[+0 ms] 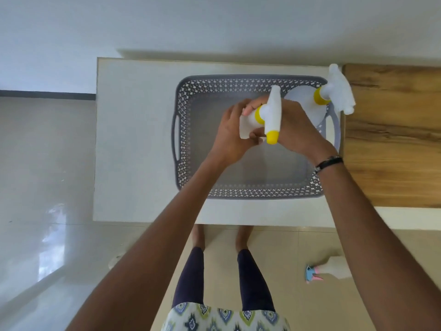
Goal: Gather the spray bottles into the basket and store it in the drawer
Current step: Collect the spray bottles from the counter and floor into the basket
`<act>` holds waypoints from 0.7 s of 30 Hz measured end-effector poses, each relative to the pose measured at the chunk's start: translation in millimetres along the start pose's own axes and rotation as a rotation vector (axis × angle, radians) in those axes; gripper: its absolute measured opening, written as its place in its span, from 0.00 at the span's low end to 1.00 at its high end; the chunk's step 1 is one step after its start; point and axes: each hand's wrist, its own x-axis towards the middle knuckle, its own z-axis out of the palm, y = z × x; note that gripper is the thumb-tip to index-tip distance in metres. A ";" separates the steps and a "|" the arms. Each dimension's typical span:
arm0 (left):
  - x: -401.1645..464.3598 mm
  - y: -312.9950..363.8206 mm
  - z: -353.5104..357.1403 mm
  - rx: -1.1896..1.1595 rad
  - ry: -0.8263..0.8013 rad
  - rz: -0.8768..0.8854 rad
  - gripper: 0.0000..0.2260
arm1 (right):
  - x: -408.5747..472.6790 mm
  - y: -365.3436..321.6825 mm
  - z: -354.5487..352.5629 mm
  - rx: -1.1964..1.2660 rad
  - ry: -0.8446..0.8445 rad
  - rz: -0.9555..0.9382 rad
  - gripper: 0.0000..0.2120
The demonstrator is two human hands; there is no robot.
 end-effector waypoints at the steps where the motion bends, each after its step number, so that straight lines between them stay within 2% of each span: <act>1: 3.4 -0.9 5.0 -0.014 0.016 -0.012 0.37 | 2.0 0.9 0.5 0.026 0.035 0.008 0.16; 4: 12.5 -0.5 14.3 -0.046 0.052 -0.041 0.35 | 5.7 4.2 1.3 0.072 0.117 0.007 0.20; 8: 20.3 6.6 16.9 -0.064 0.053 -0.037 0.34 | 1.3 11.8 13.4 -0.016 0.350 0.077 0.23; 11: 20.4 8.8 16.8 -0.054 0.039 -0.036 0.34 | -3.3 16.5 24.0 -0.062 0.454 0.128 0.23; 16: 19.9 6.3 17.3 -0.039 0.019 -0.015 0.33 | -1.6 15.1 28.4 -0.036 0.496 0.161 0.22; 21: 20.0 5.1 17.3 -0.056 -0.012 -0.032 0.35 | -1.5 15.4 27.2 -0.040 0.463 0.171 0.22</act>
